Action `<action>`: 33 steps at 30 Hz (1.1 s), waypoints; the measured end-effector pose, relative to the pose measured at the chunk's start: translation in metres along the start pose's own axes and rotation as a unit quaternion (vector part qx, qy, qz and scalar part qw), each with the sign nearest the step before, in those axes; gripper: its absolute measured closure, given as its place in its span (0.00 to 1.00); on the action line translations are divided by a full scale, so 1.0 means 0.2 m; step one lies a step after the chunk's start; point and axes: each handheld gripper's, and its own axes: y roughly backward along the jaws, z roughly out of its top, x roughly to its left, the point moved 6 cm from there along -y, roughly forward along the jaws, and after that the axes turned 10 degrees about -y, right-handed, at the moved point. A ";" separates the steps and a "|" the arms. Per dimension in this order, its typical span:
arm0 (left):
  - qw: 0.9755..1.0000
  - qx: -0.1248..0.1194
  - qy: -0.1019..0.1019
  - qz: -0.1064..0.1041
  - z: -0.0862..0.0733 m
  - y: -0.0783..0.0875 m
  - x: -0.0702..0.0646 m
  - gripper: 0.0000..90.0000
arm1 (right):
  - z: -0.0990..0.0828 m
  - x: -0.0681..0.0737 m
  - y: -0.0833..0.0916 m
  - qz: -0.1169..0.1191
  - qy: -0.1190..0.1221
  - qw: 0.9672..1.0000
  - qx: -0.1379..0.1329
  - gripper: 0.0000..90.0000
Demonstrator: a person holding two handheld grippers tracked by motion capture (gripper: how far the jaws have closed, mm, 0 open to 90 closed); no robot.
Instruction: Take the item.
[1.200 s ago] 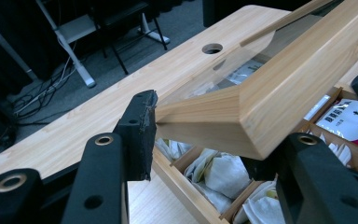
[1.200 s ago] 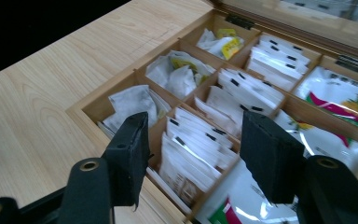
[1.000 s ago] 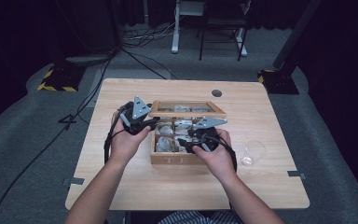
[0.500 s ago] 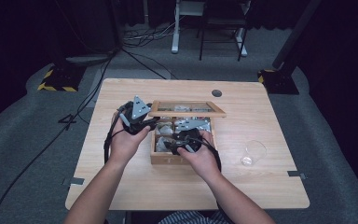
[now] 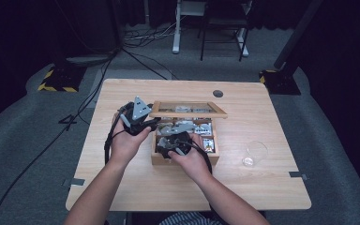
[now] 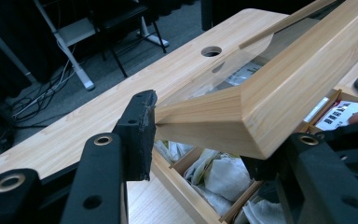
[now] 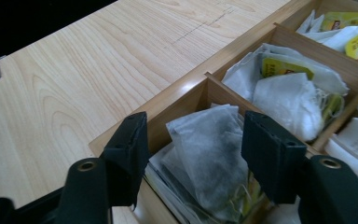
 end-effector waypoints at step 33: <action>1.000 0.002 -0.003 0.000 0.00 0.00 0.00 0.57 | 0.04 -0.01 0.12 -0.014 0.017 1.000 -0.021 0.98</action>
